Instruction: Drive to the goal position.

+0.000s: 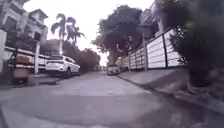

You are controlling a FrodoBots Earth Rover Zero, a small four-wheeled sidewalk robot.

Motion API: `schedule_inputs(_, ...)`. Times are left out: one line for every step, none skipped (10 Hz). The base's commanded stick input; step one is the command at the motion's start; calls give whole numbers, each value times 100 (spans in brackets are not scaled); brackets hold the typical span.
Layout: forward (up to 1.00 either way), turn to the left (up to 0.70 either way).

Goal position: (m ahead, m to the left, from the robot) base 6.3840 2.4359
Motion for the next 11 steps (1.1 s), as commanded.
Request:
schedule_inputs(70, -28)
schedule_inputs(70, -35)
schedule_inputs(70, -35)
schedule_inputs(70, -35)
schedule_inputs(70, -23)
schedule_inputs(70, 0)
schedule_inputs(70, 0)
schedule_inputs(70, 0)
schedule_inputs(70, 0)
schedule_inputs(70, 0)
schedule_inputs(70, 0)
